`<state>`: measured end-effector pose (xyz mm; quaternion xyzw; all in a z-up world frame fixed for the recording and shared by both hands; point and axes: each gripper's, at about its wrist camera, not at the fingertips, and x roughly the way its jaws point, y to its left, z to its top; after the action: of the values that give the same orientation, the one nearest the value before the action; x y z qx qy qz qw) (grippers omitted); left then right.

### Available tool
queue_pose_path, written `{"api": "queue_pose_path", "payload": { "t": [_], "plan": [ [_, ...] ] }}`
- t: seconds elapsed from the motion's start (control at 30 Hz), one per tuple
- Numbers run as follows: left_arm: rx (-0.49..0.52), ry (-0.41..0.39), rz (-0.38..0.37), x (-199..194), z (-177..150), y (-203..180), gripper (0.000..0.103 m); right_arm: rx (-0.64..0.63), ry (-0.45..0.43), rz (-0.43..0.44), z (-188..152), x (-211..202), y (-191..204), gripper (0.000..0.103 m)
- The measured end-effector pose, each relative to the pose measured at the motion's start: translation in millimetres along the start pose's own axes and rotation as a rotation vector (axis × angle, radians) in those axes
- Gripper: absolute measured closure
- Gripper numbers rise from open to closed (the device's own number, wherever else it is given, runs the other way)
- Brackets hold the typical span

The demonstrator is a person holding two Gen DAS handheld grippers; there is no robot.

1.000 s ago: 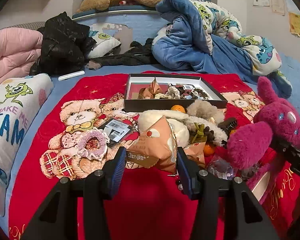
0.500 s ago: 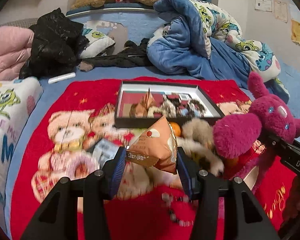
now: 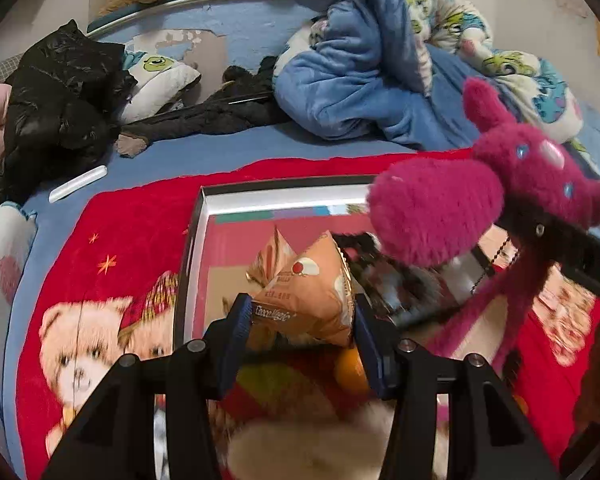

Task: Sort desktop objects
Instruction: 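Carry the packet into the black box and open the left gripper while the right carries the bunny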

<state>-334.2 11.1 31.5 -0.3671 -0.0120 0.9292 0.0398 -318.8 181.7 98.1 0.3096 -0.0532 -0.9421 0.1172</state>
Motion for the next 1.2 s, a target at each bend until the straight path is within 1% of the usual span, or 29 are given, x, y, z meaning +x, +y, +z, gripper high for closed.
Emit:
{"api": "queue_pose_path", "payload": {
  "t": [0.1,0.17,0.23,0.27,0.33,0.47,0.57,0.67,0.83,0.9,1.1,1.2],
  "plan": [
    [-0.051,0.012,-0.018,22,14,8,0.052,-0.003,0.002,-0.005,20,29,-1,0.046],
    [-0.074,0.025,-0.015,37,21,13,0.052,0.015,0.016,-0.009,29,51,-5,0.046],
    [-0.066,0.029,0.012,51,25,14,0.052,0.039,0.035,-0.007,34,69,-12,0.046],
    [-0.051,0.042,0.018,58,27,13,0.052,0.057,0.048,0.001,36,77,-16,0.046],
    [-0.036,0.059,0.015,70,29,13,0.052,0.077,0.083,0.04,41,94,-26,0.046],
    [-0.074,0.076,-0.015,75,27,21,0.052,0.083,0.128,0.007,42,117,-35,0.046],
    [-0.078,0.087,0.003,79,22,23,0.052,0.092,0.182,0.013,35,134,-38,0.046],
    [-0.087,0.087,-0.013,81,20,25,0.052,0.054,0.214,-0.002,25,144,-33,0.045],
    [-0.042,0.092,0.016,84,16,17,0.052,0.037,0.254,-0.019,15,153,-27,0.044],
    [-0.04,0.09,0.018,85,16,16,0.052,0.033,0.267,-0.033,14,154,-27,0.044],
    [-0.052,0.085,0.01,85,13,19,0.052,-0.014,0.28,-0.091,9,159,-16,0.043],
    [-0.058,0.082,0.015,84,13,20,0.051,-0.026,0.273,-0.104,8,157,-15,0.041]
  ]
}}
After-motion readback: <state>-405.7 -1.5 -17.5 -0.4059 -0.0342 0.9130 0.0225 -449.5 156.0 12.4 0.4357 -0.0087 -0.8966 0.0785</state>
